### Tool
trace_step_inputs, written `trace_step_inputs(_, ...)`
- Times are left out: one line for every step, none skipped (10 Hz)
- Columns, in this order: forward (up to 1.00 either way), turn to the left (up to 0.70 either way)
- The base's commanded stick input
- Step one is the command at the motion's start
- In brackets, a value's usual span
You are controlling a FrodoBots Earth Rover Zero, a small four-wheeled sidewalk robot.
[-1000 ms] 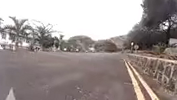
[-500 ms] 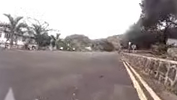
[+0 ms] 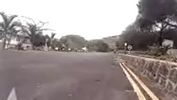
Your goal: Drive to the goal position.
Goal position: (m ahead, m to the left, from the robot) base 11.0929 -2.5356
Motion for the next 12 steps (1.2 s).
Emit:
trace_step_inputs(0.50, 0.00)
trace_step_inputs(0.50, 0.00)
trace_step_inputs(0.50, 0.00)
trace_step_inputs(0.50, 0.00)
trace_step_inputs(0.50, 0.00)
trace_step_inputs(0.50, -0.18)
trace_step_inputs(0.50, -0.50)
trace_step_inputs(0.50, -0.50)
trace_step_inputs(0.50, -0.50)
trace_step_inputs(0.50, -0.50)
trace_step_inputs(0.50, -0.50)
trace_step_inputs(0.50, -0.50)
